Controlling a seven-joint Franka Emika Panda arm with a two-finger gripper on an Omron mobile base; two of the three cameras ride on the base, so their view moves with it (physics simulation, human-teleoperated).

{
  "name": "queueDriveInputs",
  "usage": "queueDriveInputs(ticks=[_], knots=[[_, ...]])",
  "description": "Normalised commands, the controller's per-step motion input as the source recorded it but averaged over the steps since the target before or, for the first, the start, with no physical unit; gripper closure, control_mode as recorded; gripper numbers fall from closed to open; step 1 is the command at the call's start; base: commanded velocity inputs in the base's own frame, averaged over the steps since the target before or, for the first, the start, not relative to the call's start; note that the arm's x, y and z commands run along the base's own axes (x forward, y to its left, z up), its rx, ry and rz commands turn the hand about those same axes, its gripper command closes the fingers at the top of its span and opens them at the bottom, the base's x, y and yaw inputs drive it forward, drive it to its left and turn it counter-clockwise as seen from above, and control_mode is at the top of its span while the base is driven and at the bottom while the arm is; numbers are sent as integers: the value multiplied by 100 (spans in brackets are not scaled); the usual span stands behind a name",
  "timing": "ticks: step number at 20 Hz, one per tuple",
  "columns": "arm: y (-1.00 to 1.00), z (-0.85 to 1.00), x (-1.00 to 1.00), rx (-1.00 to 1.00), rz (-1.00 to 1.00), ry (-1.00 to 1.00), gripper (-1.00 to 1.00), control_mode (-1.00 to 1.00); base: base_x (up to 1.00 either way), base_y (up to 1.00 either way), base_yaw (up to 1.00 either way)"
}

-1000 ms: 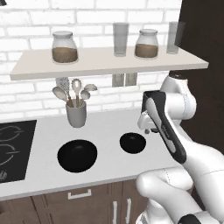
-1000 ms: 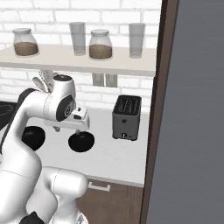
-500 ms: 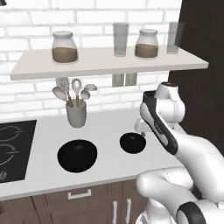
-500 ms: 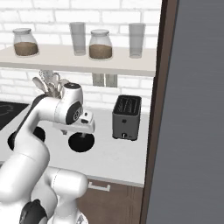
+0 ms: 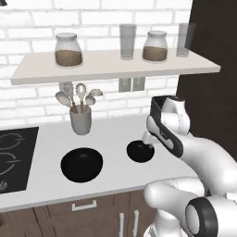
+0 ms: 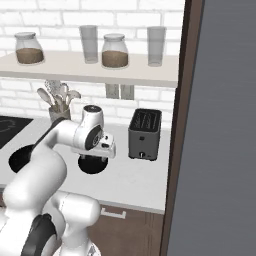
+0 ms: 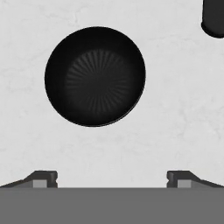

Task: Pick up the bowls on the counter and stack them on top of one another in the open cabinet. Place the smaller bowl on top of the larger bowl.

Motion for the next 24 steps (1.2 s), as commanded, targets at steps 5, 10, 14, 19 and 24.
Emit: queueDriveInputs(ticks=[5, 10, 14, 19, 24], knots=[[-11, -36, 36, 1, 0, 0, -100, -100, 0, 0, 0], [-17, -33, 35, 2, 0, 0, -100, -100, 0, 0, 0], [-3, -31, 45, 1, 0, 0, -100, -100, 0, 0, 0], [0, -24, 50, 0, 0, 0, -100, -100, 0, 0, 0], [0, -28, 24, 0, 0, 0, -100, -100, 0, 0, 0]])
